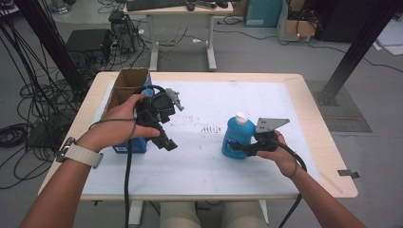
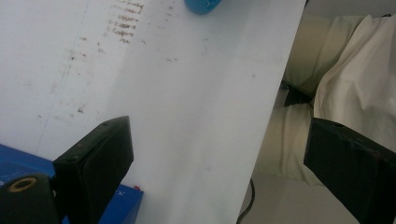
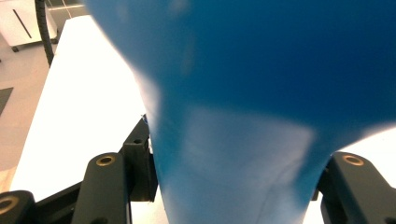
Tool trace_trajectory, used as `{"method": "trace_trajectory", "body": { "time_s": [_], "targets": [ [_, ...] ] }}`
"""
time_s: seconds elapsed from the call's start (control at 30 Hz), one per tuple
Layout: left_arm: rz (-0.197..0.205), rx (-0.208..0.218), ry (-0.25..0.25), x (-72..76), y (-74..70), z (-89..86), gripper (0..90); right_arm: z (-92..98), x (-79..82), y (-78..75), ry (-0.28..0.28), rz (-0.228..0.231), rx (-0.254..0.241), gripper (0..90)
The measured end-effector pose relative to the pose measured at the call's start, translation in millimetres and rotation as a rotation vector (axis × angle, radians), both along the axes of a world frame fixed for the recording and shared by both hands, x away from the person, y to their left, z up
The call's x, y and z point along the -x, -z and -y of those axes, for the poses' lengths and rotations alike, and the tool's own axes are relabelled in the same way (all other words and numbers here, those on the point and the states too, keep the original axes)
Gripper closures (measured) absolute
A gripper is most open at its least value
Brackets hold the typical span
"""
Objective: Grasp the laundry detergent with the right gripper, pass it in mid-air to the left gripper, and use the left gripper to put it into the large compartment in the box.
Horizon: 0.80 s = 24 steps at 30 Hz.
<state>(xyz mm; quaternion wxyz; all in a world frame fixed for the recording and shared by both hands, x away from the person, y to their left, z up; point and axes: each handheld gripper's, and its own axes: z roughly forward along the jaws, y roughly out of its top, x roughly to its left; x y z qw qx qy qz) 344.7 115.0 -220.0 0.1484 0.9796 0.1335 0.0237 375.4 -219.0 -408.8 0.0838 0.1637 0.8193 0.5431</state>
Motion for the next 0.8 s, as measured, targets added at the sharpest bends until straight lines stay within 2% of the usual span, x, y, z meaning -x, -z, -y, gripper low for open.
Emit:
{"method": "trace_trajectory", "body": {
  "time_s": [0.8],
  "targets": [
    [-0.002, -0.003, 0.000, 0.5, -0.9, 2.1, 8.7, -0.6, 0.1, -1.5, -0.004, 0.004, 0.021, 41.0]
  ]
}}
